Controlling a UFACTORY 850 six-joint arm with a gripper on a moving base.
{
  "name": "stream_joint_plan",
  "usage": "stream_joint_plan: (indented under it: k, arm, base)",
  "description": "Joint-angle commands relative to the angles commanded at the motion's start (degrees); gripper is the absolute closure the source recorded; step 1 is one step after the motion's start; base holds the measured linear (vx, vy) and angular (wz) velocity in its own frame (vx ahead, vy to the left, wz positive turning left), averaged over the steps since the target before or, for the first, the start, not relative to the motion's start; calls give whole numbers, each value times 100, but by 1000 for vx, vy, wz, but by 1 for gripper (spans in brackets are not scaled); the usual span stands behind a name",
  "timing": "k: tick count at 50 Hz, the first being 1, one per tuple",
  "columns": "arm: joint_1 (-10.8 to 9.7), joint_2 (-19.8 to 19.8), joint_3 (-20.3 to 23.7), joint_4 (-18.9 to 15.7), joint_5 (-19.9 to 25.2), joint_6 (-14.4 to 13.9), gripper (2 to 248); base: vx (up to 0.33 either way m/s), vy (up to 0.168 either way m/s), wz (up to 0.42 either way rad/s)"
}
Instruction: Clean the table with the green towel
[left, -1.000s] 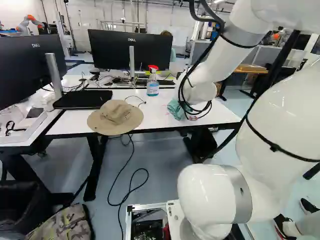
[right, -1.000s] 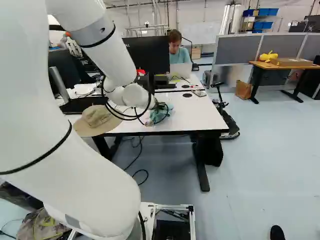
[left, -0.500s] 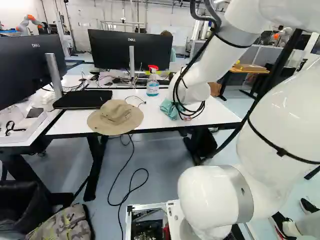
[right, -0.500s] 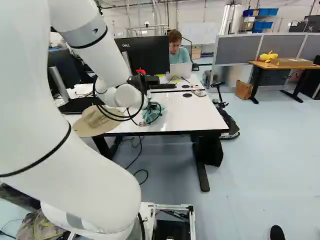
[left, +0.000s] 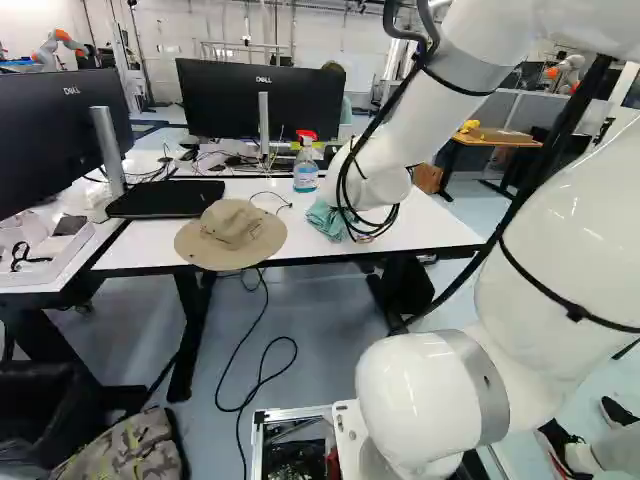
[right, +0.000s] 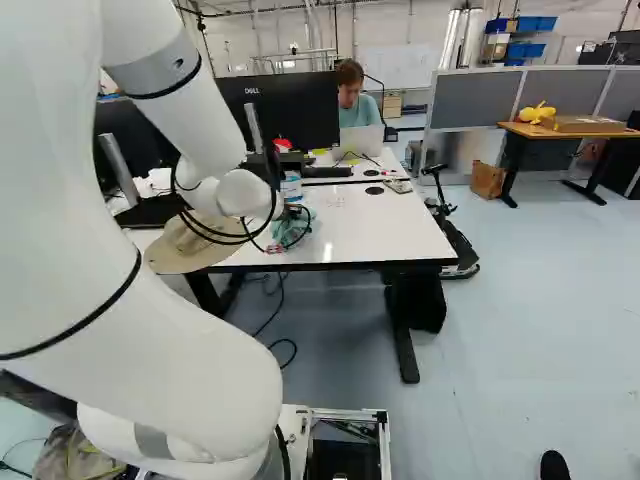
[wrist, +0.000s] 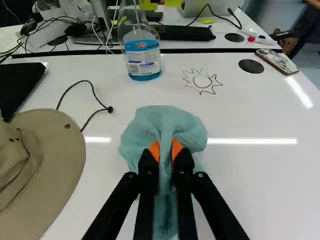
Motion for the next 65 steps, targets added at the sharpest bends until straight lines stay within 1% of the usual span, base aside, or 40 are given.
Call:
stream_joint_plan:
  k: [13,48,59,65]
  arm:
    - [0,0,0,0,-229,0,204]
    - [0,0,0,0,-1296,0,204]
    - [-5,-2,-2,0,-1293,0,204]
    - [-69,-45,-43,0,-1293,0,204]
  base:
    - [0,0,0]
    - [0,0,0]
    - [0,0,0]
    - [0,0,0]
